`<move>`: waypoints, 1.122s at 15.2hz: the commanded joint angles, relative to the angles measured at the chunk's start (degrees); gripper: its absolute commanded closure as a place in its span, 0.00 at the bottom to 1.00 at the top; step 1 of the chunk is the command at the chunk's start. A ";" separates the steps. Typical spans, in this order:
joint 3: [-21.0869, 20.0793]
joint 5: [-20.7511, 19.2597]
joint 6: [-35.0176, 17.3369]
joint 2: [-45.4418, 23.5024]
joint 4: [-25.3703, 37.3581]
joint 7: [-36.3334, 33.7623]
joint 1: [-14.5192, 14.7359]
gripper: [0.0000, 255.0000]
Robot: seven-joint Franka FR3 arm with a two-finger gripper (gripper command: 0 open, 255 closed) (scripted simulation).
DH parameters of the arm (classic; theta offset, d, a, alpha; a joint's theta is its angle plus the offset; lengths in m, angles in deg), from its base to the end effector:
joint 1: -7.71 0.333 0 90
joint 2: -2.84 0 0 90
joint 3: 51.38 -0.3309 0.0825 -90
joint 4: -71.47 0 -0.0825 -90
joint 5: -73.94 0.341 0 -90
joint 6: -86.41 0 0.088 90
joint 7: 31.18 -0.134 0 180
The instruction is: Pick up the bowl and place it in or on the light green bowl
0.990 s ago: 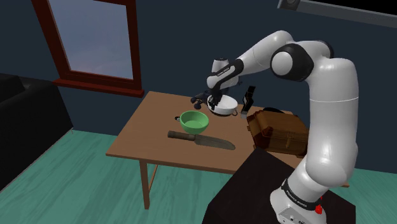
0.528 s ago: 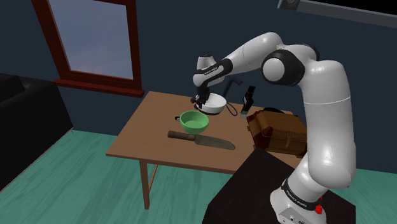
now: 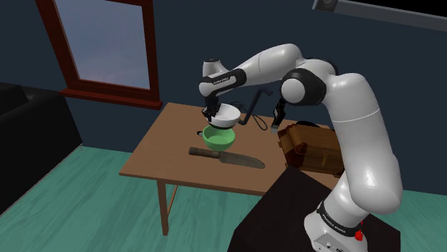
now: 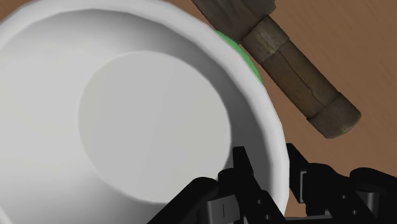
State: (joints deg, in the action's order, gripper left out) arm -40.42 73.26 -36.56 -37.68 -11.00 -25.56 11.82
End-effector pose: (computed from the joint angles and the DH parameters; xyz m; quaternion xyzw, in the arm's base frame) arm 0.6946 -0.0583 0.2872 0.9976 0.0153 -0.0016 0.0670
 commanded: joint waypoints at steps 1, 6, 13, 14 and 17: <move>-0.09 0.04 -0.68 -0.91 0.25 -0.43 0.19 1.00; -0.27 0.23 -3.22 -3.04 -0.18 -0.61 0.05 1.00; -0.55 0.51 -6.49 -6.40 -0.13 -0.86 -0.18 1.00; -0.60 0.55 -6.94 -6.91 -0.07 -0.89 -0.22 1.00; -0.71 0.65 -8.06 -8.27 0.16 -0.98 -0.32 1.00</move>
State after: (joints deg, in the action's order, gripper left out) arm -41.11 73.90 -44.33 -45.64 -10.99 -26.49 11.50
